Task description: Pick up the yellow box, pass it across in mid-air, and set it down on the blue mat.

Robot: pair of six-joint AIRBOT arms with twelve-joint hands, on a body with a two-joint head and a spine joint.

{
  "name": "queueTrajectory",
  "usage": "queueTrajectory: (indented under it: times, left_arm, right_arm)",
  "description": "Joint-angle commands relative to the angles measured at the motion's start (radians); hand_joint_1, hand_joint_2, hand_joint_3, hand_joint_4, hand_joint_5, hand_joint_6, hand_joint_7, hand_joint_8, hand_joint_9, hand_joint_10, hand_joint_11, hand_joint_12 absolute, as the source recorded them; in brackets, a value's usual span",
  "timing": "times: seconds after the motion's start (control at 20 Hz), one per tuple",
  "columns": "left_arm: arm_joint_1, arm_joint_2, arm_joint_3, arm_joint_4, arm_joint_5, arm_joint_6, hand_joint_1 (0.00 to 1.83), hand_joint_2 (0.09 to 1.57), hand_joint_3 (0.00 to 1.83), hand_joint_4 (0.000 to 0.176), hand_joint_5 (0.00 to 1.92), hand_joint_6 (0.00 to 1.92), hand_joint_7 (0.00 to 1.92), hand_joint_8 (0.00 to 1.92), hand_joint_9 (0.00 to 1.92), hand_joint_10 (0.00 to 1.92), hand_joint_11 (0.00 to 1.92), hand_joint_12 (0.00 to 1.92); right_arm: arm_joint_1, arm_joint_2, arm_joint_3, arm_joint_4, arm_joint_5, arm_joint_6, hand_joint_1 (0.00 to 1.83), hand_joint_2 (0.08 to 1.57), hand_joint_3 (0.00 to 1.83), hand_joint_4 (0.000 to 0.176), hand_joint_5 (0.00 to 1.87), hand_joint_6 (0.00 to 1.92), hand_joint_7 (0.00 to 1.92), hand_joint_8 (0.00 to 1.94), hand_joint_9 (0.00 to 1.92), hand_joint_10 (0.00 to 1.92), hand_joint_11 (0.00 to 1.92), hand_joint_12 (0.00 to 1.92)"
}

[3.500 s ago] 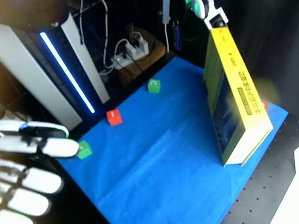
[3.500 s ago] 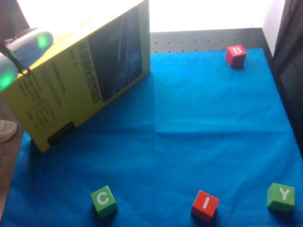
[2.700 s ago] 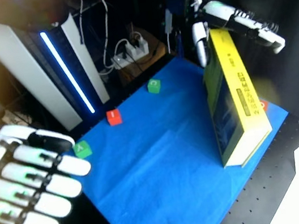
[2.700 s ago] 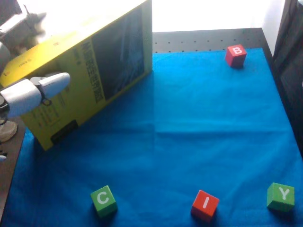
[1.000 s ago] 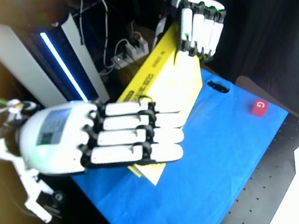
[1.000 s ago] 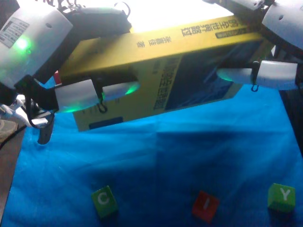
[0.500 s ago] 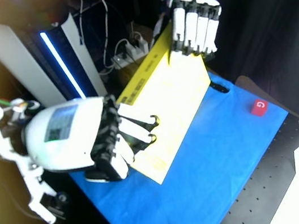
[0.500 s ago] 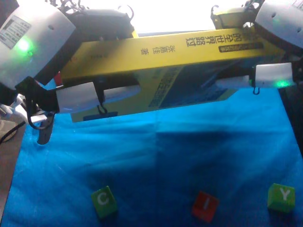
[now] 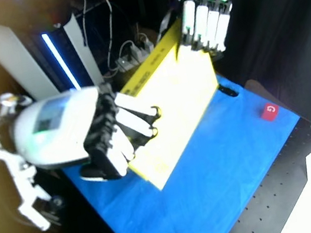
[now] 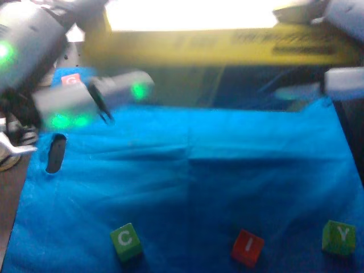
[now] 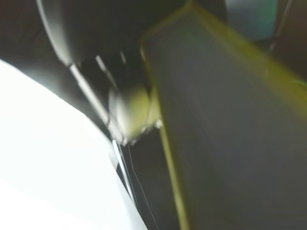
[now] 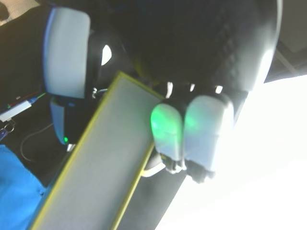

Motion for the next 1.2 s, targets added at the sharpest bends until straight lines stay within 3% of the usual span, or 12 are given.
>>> queueTrajectory:
  times: [0.0,0.15,0.2,0.3,0.45,0.5,0.55,0.75,0.9,1.05,1.1,1.15]
  left_arm:
    - [-0.004,0.002,-0.006,0.029,-0.132,0.002,0.33,1.11,0.00,0.061,0.00,0.00,0.00,0.00,0.00,0.00,0.00,0.00]
    - [0.012,0.020,-0.013,0.006,-0.152,0.015,0.33,1.12,0.00,0.057,0.00,0.00,0.00,0.00,0.00,0.00,0.00,0.00]
    - [0.020,0.030,-0.018,-0.007,-0.162,0.024,0.33,1.12,0.00,0.081,0.00,0.00,0.00,0.00,0.00,0.00,0.00,0.00]
    - [0.044,0.055,-0.032,-0.041,-0.190,0.041,0.29,1.10,0.00,0.099,0.00,0.00,0.00,0.00,0.00,0.00,0.00,0.00]
    - [0.106,0.092,-0.048,-0.117,-0.236,0.045,0.37,1.17,0.02,0.084,0.00,0.00,0.00,0.00,0.00,0.00,0.00,0.00]
    - [0.120,0.097,-0.051,-0.134,-0.244,0.045,0.33,1.17,0.01,0.090,0.00,0.00,0.00,0.00,0.00,0.00,0.00,0.00]
    - [0.135,0.101,-0.054,-0.156,-0.254,0.045,0.33,1.17,0.01,0.111,0.00,0.00,0.00,0.00,0.00,0.00,0.00,0.00]
    - [0.194,0.113,-0.067,-0.224,-0.303,0.045,0.30,1.15,0.00,0.097,0.00,0.00,0.00,0.00,0.00,0.00,0.00,0.00]
    - [0.205,0.113,-0.069,-0.234,-0.308,0.045,0.28,1.16,0.00,0.100,0.00,0.00,0.00,0.00,0.00,0.00,0.00,0.00]
    - [0.207,0.112,-0.069,-0.235,-0.298,0.045,0.29,1.15,0.00,0.140,0.00,0.00,0.00,0.00,0.00,0.00,0.00,0.00]
    - [0.207,0.112,-0.071,-0.235,-0.301,0.045,0.28,1.16,0.00,0.123,0.00,0.00,0.00,0.00,0.00,0.00,0.00,0.00]
    - [0.207,0.112,-0.071,-0.235,-0.304,0.045,0.28,1.16,0.00,0.123,0.00,0.00,0.00,0.00,0.00,0.00,0.00,0.00]
  right_arm:
    - [0.015,-0.008,-0.014,-0.004,0.133,0.005,1.53,1.21,0.00,0.000,1.17,1.92,1.40,1.94,1.53,1.92,1.63,1.92]
    - [0.015,-0.004,-0.028,-0.003,0.134,0.005,1.59,1.20,0.00,0.000,1.13,1.92,1.40,1.94,1.56,1.92,1.65,1.92]
    - [0.015,0.011,-0.036,-0.002,0.134,0.005,1.59,1.20,0.00,0.000,1.15,1.92,1.41,1.94,1.56,1.92,1.65,1.92]
    - [0.015,0.057,-0.057,0.003,0.134,0.005,1.56,1.20,0.00,0.000,1.16,1.92,1.37,1.94,1.50,1.92,1.61,1.92]
    - [-0.009,0.117,-0.095,0.007,0.134,0.004,1.61,1.18,0.00,0.000,1.12,1.92,1.34,1.94,1.48,1.92,1.59,1.92]
    - [-0.030,0.126,-0.102,0.015,0.134,0.004,1.61,1.17,0.00,0.000,1.10,1.92,1.35,1.94,1.48,1.92,1.58,1.92]
    - [-0.055,0.136,-0.110,0.032,0.134,0.004,1.65,1.16,0.00,0.000,1.10,1.92,1.35,1.94,1.48,1.92,1.58,1.92]
    - [-0.162,0.153,-0.118,0.119,0.134,0.004,1.70,1.14,0.00,0.000,1.13,1.92,1.37,1.94,1.48,1.92,1.55,1.92]
    - [-0.234,0.147,-0.115,0.171,0.134,0.004,1.63,1.15,0.00,0.000,1.06,1.92,1.26,1.94,1.38,1.92,1.47,1.92]
    - [-0.304,0.143,-0.101,0.230,0.133,0.004,1.56,1.16,0.00,0.000,1.04,1.92,1.25,1.94,1.37,1.92,1.47,1.92]
    - [-0.322,0.137,-0.095,0.253,0.133,0.004,1.34,1.19,0.01,0.000,0.95,1.92,1.10,1.94,1.25,1.92,1.36,1.92]
    - [-0.329,0.134,-0.092,0.262,0.133,0.004,1.34,1.19,0.01,0.000,0.95,1.92,1.10,1.94,1.25,1.92,1.36,1.92]
